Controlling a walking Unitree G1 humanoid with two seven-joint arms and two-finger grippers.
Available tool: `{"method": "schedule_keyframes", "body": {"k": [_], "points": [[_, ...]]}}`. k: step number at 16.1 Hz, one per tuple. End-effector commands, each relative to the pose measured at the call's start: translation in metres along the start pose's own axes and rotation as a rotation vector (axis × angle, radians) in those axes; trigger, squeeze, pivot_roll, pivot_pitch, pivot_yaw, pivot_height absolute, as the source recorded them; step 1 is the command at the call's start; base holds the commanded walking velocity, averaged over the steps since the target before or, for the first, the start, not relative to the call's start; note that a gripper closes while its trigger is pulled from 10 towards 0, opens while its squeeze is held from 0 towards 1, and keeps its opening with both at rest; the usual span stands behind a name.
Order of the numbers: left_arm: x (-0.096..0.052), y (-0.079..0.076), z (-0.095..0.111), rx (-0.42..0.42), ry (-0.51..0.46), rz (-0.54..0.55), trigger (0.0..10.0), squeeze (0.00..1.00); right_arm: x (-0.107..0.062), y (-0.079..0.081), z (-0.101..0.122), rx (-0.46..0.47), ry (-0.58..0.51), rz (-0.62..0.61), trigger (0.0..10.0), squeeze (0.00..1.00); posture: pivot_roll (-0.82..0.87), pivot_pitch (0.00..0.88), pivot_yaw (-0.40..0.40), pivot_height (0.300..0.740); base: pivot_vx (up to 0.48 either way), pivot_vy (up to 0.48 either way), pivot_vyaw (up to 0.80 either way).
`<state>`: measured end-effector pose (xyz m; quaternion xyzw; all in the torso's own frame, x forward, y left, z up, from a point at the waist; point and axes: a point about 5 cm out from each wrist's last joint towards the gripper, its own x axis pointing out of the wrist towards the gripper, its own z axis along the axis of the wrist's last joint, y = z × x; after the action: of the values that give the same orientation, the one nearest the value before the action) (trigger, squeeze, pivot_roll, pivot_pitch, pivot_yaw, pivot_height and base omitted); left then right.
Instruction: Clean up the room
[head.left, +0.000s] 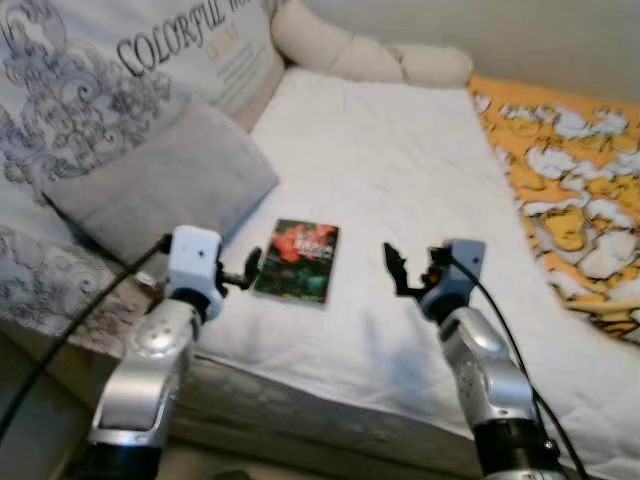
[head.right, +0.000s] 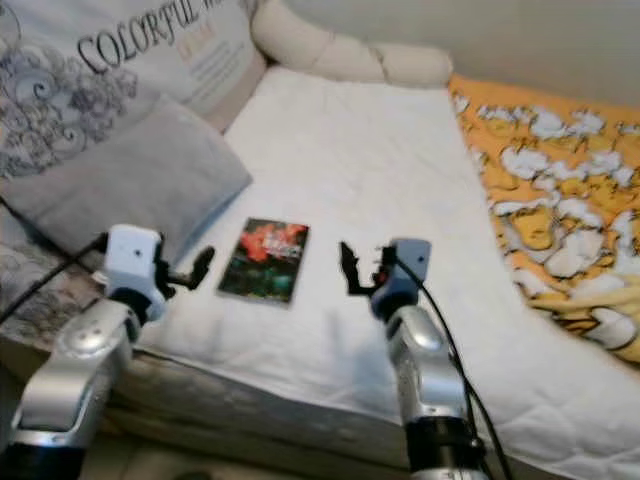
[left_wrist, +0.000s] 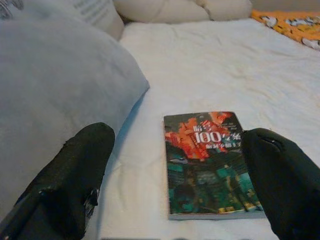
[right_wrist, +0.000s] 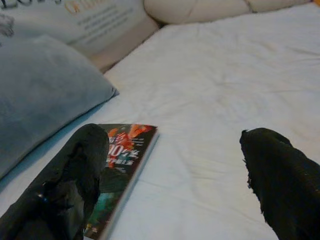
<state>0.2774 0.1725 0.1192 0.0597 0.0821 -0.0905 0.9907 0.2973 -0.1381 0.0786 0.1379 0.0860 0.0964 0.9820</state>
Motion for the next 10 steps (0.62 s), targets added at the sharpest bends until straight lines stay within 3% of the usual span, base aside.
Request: {"method": "schedule_keyframes", "body": {"k": [1,3,10], "points": [[0.0025,-0.0058,0.0031,0.002,-0.003,-0.019,10.0,0.0,-0.0025,-0.0098,0.0061,-0.002,-0.015,-0.028,10.0,1.0,0.08,0.0,-0.043,0.74,0.0,-0.36,0.0],[0.0043,-0.0052,0.0023,-0.013,-0.005,-0.014,10.0,0.0,-0.001,-0.0095,0.0087,-0.031,-0.022,-0.031,10.0,1.0,0.05,0.0,-0.029,0.74,0.0,-0.358,0.0],[0.0088,-0.008,0.0046,0.017,-0.006,-0.031,10.0,0.0,0.0027,-0.0072,0.0101,0.03,0.008,-0.003,10.0,1.0,0.07,0.0,-0.036,0.74,0.0,-0.358,0.0]]}}
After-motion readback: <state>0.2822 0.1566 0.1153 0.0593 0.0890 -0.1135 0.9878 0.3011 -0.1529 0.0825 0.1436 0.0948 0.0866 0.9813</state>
